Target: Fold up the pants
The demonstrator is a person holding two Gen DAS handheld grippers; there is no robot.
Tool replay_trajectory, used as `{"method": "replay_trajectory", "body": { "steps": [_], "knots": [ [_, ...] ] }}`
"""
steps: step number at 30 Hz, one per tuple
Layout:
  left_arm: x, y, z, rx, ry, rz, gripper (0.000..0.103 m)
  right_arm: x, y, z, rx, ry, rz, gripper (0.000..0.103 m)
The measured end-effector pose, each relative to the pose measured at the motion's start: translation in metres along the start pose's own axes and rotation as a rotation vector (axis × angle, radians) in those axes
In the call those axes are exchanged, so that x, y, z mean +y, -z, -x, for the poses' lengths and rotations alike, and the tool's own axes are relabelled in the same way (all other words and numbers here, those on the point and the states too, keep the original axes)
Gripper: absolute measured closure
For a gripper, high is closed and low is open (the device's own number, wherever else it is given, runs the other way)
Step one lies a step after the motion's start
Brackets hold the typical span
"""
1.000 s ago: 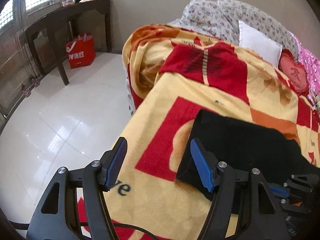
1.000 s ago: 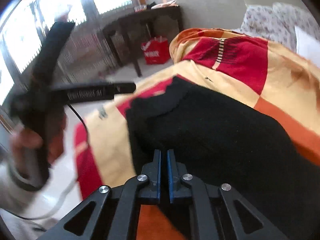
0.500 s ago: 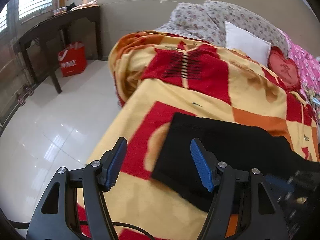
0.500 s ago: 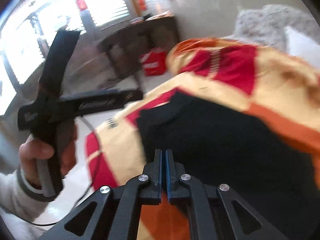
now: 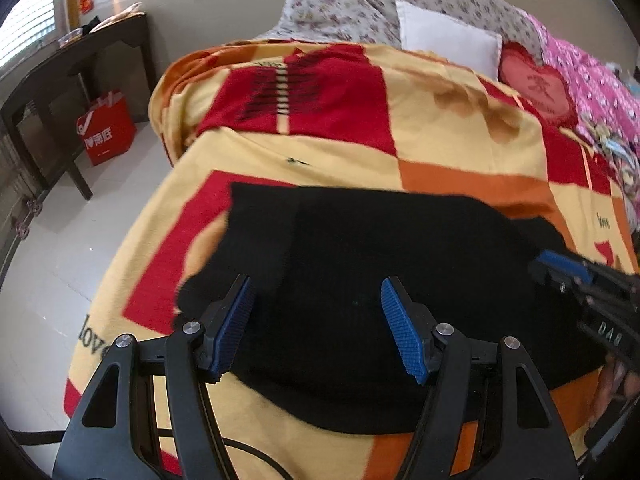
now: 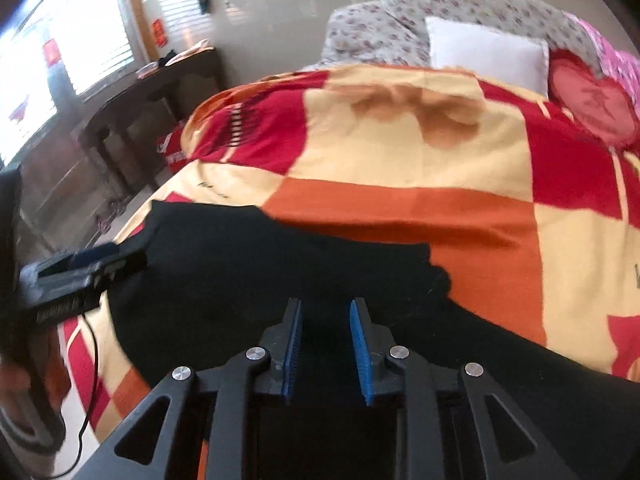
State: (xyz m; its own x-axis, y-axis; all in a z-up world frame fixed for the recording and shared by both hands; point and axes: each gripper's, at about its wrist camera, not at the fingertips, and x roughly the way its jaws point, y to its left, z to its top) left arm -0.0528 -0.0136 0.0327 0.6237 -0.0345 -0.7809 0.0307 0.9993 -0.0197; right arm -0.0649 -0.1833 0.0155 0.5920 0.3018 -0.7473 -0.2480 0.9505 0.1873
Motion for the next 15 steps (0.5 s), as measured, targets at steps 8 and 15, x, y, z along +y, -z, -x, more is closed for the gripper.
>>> {"method": "replay_trajectory", "body": {
  "steps": [8, 15],
  "knots": [
    [-0.041, 0.002, 0.014, -0.023, 0.071, -0.089, 0.037, -0.020, 0.029, 0.052, -0.027, 0.021, -0.034, 0.075],
    [-0.088, 0.016, 0.000, -0.013, 0.041, -0.213, 0.031, -0.064, 0.077, 0.080, 0.007, 0.169, -0.067, 0.064]
  ]
}}
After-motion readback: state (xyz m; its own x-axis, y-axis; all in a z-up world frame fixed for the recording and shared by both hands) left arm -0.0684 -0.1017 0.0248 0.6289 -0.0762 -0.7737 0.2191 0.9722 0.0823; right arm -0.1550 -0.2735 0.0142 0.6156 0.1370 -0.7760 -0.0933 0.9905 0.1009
